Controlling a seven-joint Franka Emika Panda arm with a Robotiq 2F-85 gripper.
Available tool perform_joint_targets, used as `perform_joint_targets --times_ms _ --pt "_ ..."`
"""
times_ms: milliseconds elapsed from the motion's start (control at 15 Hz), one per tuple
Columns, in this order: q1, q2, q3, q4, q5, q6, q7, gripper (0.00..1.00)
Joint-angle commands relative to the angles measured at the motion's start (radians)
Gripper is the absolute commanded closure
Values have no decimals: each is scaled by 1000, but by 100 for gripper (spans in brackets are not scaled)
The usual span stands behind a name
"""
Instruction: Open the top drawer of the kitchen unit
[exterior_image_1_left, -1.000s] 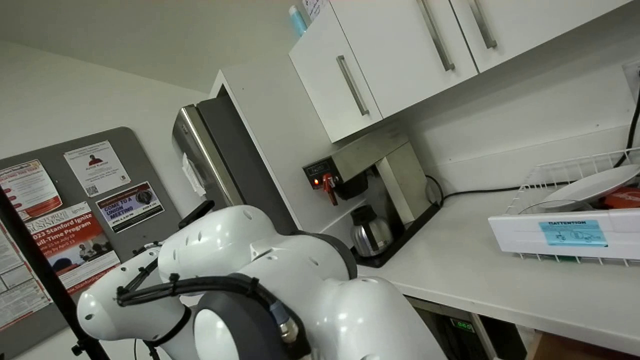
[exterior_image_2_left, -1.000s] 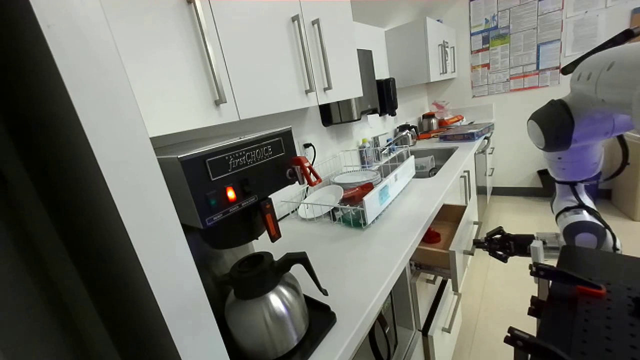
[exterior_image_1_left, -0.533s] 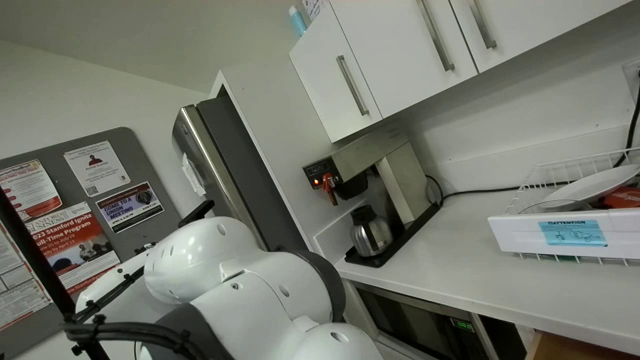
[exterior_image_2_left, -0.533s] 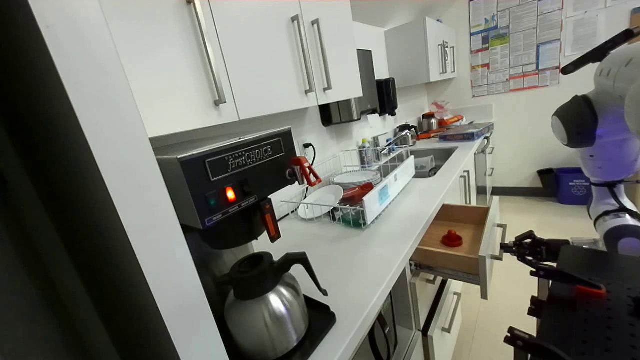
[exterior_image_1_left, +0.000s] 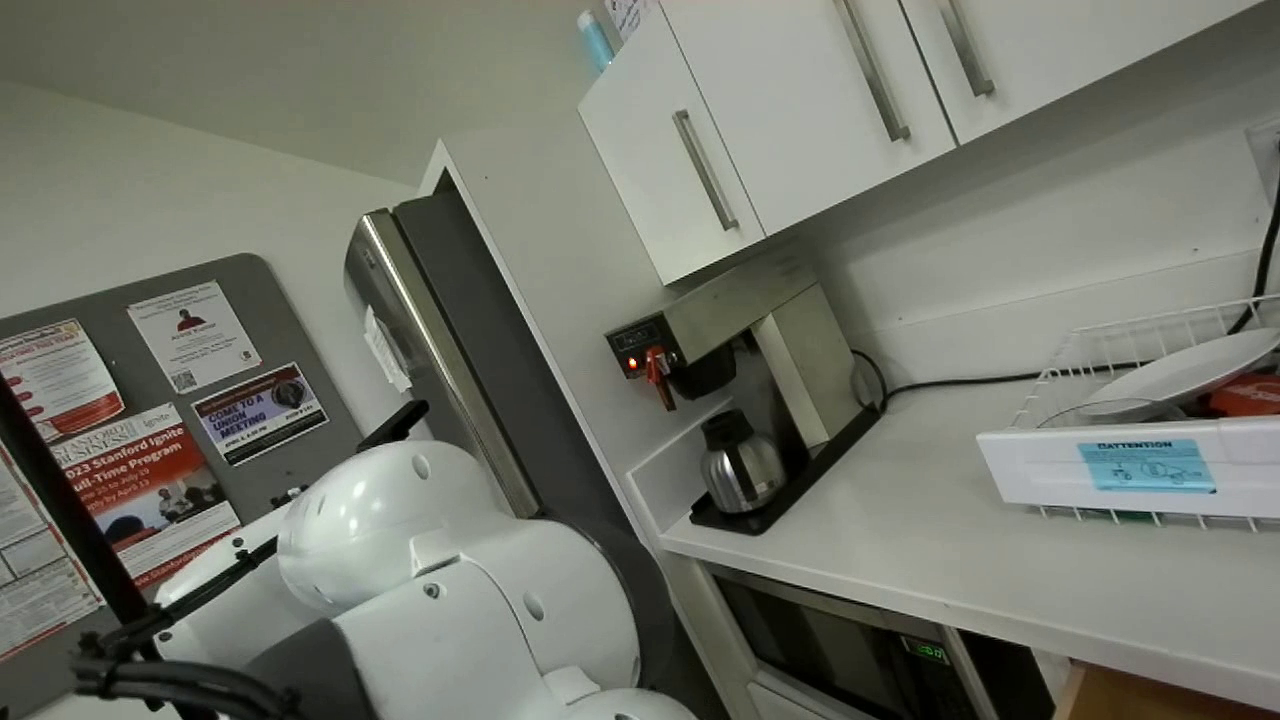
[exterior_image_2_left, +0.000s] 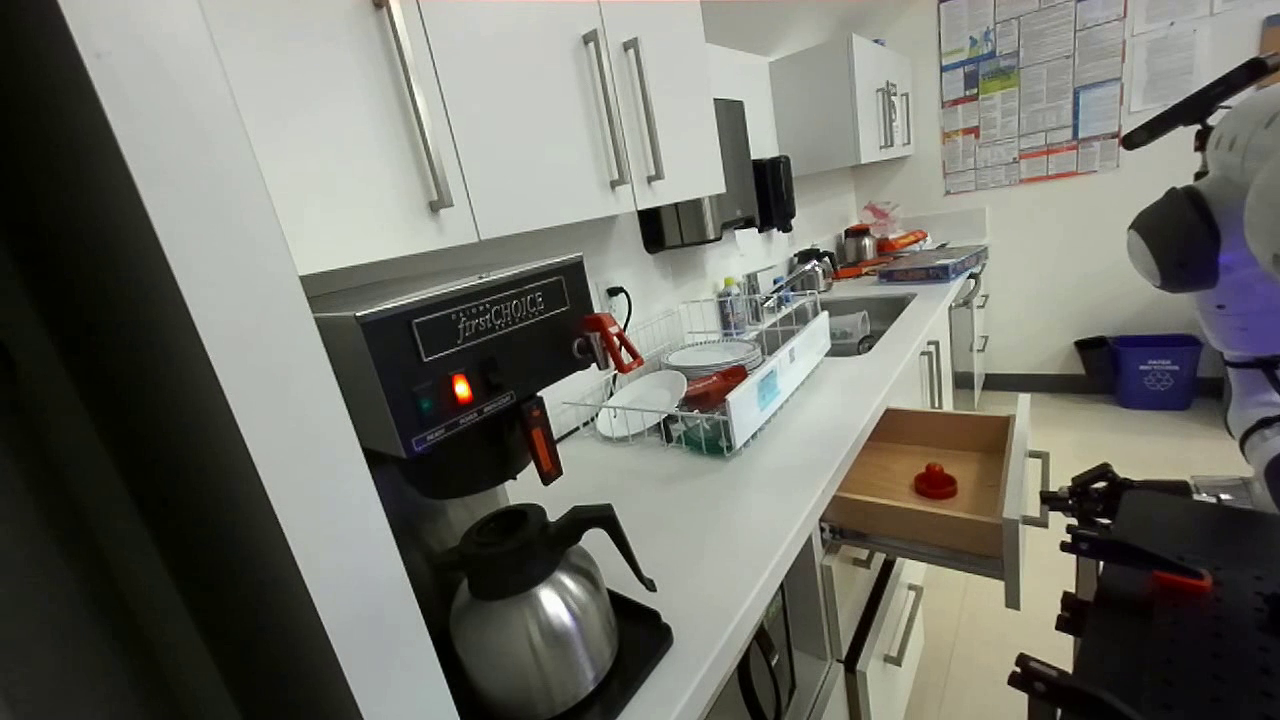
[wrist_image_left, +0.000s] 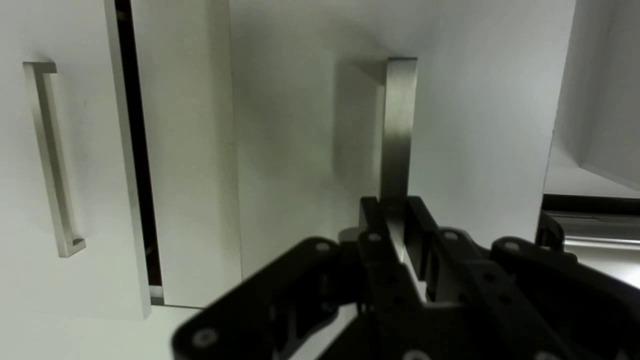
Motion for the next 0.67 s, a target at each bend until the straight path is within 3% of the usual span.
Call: perform_joint_targets --times_ms 0,333,400,533,600 --pt "-62 17 -16 55 10 118 1 96" --pt "-66 29 -36 83 16 94 0 96" --pt "-67 27 -33 85 17 90 0 60" --pt "-71 14 -33 95 17 86 0 52" --pt "-73 1 -35 102 18 99 4 43"
